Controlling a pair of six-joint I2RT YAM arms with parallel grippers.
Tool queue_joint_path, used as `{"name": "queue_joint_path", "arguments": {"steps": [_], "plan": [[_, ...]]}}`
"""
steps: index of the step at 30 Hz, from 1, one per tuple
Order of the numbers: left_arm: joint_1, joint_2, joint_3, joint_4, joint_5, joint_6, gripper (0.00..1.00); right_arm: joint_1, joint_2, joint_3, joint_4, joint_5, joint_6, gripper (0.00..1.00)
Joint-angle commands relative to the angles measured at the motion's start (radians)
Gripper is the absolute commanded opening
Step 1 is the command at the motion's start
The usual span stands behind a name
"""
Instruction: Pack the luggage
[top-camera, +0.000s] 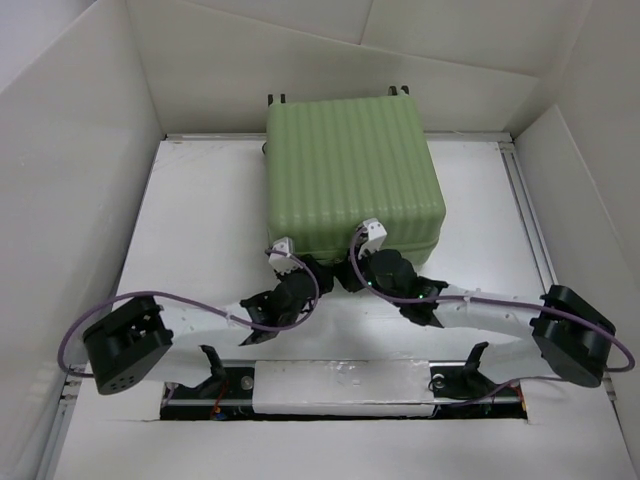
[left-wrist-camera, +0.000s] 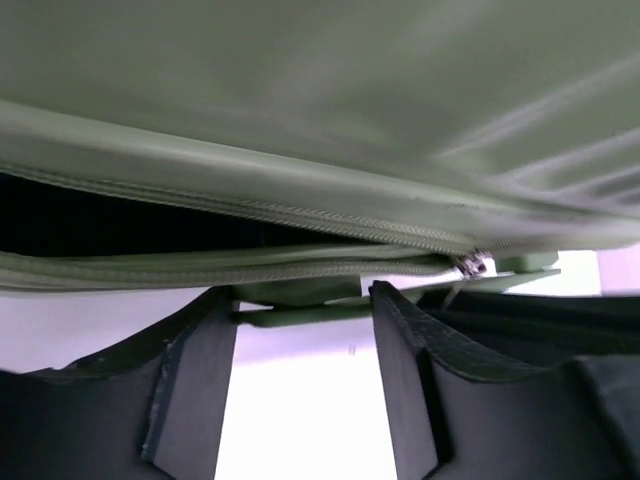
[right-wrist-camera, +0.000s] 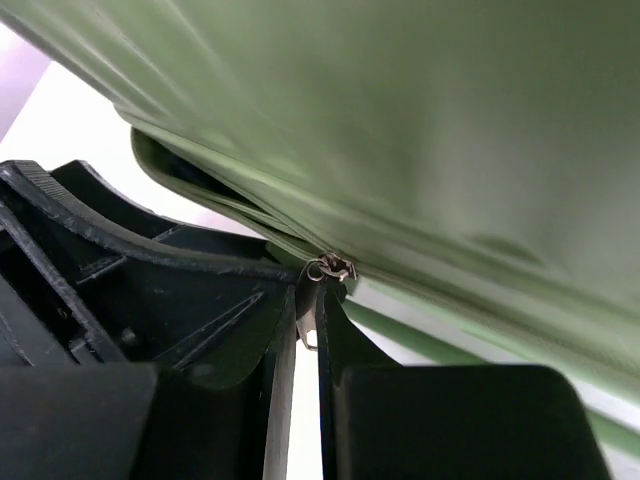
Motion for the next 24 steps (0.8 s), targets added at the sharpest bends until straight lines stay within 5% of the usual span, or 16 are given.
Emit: {"name": "queue_joint_path", "arguments": {"steps": [1, 5, 10, 13, 19, 24], "plan": [[-0.068, -0.149, -0.043, 0.140, 0.210, 0.009, 0.00, 0.093, 0.036, 0.047, 0.024, -0.167, 0.028, 0.00], [-0.068, -0.249, -0.080, 0.105, 0.210, 0.009, 0.00, 0.139, 0.056, 0.113, -0.059, -0.070, 0.028, 0.00], [-0.077, -0.367, -0.101, -0.001, 0.188, 0.000, 0.08, 0.171, -0.108, 0.078, -0.278, 0.084, 0.080, 0.37], [-0.077, -0.419, -0.101, -0.046, 0.188, 0.010, 0.18, 0.171, -0.252, -0.011, -0.347, 0.149, 0.123, 0.47], [-0.089, -0.415, -0.049, -0.145, 0.216, 0.075, 0.30, 0.159, -0.478, -0.138, -0.494, 0.280, 0.250, 0.58], [-0.117, -0.294, 0.037, -0.182, 0.188, 0.113, 0.39, 0.082, -0.444, -0.149, -0.515, 0.281, 0.287, 0.58]]}}
